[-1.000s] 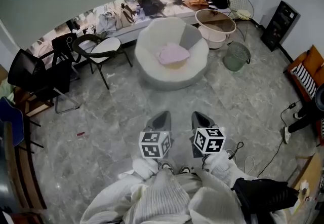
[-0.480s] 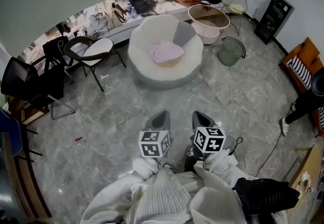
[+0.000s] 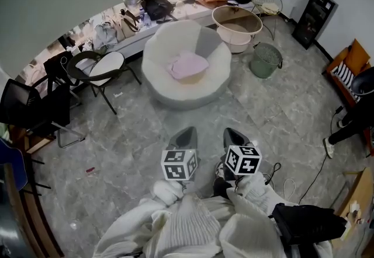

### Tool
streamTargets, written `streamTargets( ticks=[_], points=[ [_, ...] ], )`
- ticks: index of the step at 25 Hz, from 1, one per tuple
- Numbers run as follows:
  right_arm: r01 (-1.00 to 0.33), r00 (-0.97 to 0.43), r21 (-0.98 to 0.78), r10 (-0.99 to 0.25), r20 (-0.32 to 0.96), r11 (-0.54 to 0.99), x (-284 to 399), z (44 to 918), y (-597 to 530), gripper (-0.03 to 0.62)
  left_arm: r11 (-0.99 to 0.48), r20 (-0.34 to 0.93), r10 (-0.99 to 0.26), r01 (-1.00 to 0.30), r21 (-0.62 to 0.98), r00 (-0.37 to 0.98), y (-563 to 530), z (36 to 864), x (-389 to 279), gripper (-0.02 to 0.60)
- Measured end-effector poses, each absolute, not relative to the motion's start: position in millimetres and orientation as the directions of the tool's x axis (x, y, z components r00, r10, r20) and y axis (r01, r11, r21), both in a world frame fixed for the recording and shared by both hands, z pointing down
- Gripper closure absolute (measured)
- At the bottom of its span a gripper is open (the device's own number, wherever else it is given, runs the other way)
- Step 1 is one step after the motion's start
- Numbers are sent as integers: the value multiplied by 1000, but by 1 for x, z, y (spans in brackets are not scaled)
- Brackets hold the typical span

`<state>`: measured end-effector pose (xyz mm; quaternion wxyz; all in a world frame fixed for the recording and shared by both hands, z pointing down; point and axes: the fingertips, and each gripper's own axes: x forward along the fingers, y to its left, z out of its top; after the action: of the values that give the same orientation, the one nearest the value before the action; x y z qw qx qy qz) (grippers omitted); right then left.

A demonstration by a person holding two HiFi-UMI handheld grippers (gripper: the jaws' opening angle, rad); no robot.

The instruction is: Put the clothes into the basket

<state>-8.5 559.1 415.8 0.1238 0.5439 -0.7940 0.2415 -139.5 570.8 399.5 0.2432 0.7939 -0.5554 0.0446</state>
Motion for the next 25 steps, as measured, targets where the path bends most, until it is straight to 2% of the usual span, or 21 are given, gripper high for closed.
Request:
streamTargets(
  ticks=[11,25],
  points=[
    [-908,-417,-237,-784,459,345,41,406,446,569,-228,351,-869,-911,343,349,462,395,-83,583],
    [-927,-363,-267,-804,472,262,158,419,331,569,-302,389,-825,-902,310,410,342,402,31,583]
  ],
)
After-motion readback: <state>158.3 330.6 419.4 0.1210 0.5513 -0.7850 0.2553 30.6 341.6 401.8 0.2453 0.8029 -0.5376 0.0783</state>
